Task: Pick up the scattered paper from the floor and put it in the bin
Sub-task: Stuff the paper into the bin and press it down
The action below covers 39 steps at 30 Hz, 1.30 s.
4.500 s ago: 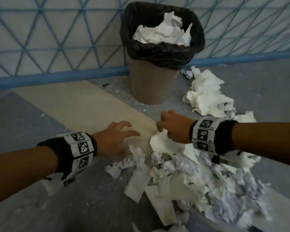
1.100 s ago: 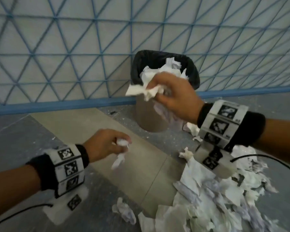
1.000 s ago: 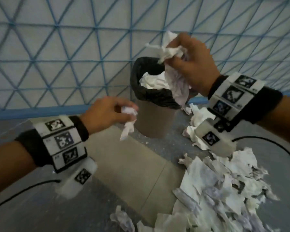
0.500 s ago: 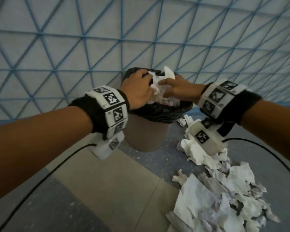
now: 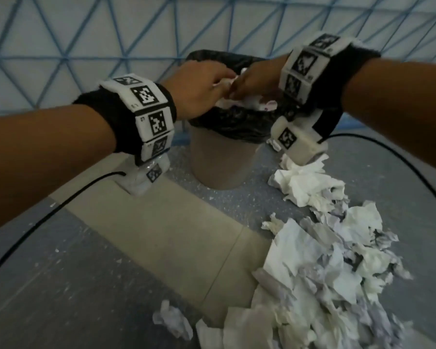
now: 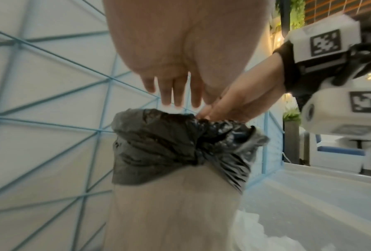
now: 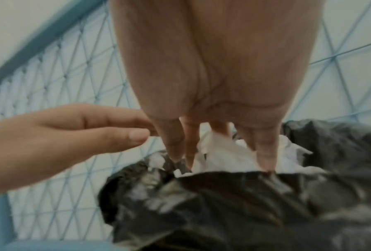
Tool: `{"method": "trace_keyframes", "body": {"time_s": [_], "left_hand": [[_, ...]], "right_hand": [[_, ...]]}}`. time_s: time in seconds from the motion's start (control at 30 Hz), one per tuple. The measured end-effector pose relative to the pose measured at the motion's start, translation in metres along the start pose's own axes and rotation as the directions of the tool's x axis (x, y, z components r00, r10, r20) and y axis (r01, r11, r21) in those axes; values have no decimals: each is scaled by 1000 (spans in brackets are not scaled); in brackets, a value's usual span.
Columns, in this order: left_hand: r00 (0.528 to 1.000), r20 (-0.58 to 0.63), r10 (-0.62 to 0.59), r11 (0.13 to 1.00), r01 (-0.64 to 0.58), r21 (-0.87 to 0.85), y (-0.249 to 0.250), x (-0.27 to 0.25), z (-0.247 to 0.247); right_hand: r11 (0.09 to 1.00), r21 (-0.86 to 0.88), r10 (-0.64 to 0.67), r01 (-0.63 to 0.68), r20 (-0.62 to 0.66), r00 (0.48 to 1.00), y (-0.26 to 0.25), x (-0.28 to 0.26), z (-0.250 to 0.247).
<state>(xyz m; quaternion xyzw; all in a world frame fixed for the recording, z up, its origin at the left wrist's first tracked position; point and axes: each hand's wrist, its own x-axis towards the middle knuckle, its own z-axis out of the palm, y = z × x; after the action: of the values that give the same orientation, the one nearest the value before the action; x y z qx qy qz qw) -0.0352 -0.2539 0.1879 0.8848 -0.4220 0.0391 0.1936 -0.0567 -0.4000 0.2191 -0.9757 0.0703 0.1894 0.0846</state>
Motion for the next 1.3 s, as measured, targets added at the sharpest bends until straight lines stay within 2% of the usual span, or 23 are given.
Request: {"method": "trace_keyframes", "body": {"time_s": [0.03, 0.1, 0.17, 0.23, 0.3, 0.37, 0.43, 0.47, 0.5, 0.57, 0.6, 0.63, 0.67, 0.7, 0.73, 0.8, 0.9, 0.97, 1.07, 1.1, 1.17, 1.23, 1.3], "left_hand": [[992, -121, 36, 997, -44, -60, -1, -12, 0], [957, -281, 74, 988, -108, -110, -3, -47, 4], [952, -289, 103, 986, -136, -96, -5, -88, 15], [974, -178, 143, 987, -154, -49, -8, -128, 32], [984, 6, 179, 984, -179, -19, -11, -167, 52], [958, 215, 188, 982, -186, -30, -10, -202, 72], [904, 386, 185, 983, -175, -63, -4, -235, 93], [870, 459, 178, 984, -166, -66, 0, -250, 104], [832, 531, 162, 986, -160, -50, 6, -265, 117], [754, 638, 155, 984, -175, -32, 18, -285, 140], [733, 660, 163, 981, -192, -29, 24, -290, 150], [707, 690, 155, 980, -197, -18, 29, -293, 156], [691, 711, 130, 985, -172, -13, 32, -294, 160], [672, 735, 93, 992, -122, -14, 32, -294, 162], [677, 733, 66, 998, -63, -31, 32, -292, 161], [730, 682, 45, 996, 23, -91, 34, -289, 154], [746, 665, 27, 985, 93, -145, 31, -289, 140], [764, 644, 46, 987, 66, -149, 33, -297, 133], [661, 733, 159, 972, 27, -235, 34, -324, 128], [590, 788, 177, 974, 12, -228, 34, -334, 128], [498, 833, 243, 970, -127, -207, 31, -351, 131], [445, 845, 295, 945, -264, -191, 28, -360, 138], [423, 845, 327, 925, -328, -193, 27, -360, 143]], "right_hand": [[997, 79, -9, 13, -51, 999, -2, -7, -5], [992, 78, -86, 98, -147, 985, -4, -22, -5], [985, 61, -144, 163, -246, 959, 1, -36, 8], [984, 46, -149, 173, -323, 934, 4, -49, 25], [986, 24, -143, 168, -409, 901, 5, -59, 47], [980, -94, -198, 174, -439, 876, 5, -74, 79], [914, -254, -400, 318, -419, 815, 0, -103, 124], [838, -331, -538, 434, -374, 755, -1, -116, 151], [730, -381, -675, 568, -271, 686, -3, -132, 181], [463, -415, -861, 783, -1, 509, 3, -160, 235], [340, -398, -898, 852, 131, 420, 6, -172, 257], [247, -372, -898, 895, 259, 356, 11, -182, 276], [204, -336, -865, 919, 378, 330, 15, -190, 292], [204, -299, -815, 932, 476, 331, 19, -197, 304], [230, -263, -768, 937, 543, 341, 23, -202, 316], [287, -211, -701, 934, 619, 355, 29, -207, 331], [289, -230, -676, 929, 638, 368, 31, -206, 345], [292, -263, -664, 920, 636, 392, 30, -204, 349], [367, -289, -640, 884, 612, 466, 23, -202, 350], [375, -294, -646, 879, 597, 475, 18, -202, 348], [365, -334, -650, 869, 577, 495, 12, -201, 342], [371, -376, -694, 849, 496, 522, 10, -192, 342], [405, -341, -768, 849, 378, 518, 6, -180, 342]]}}
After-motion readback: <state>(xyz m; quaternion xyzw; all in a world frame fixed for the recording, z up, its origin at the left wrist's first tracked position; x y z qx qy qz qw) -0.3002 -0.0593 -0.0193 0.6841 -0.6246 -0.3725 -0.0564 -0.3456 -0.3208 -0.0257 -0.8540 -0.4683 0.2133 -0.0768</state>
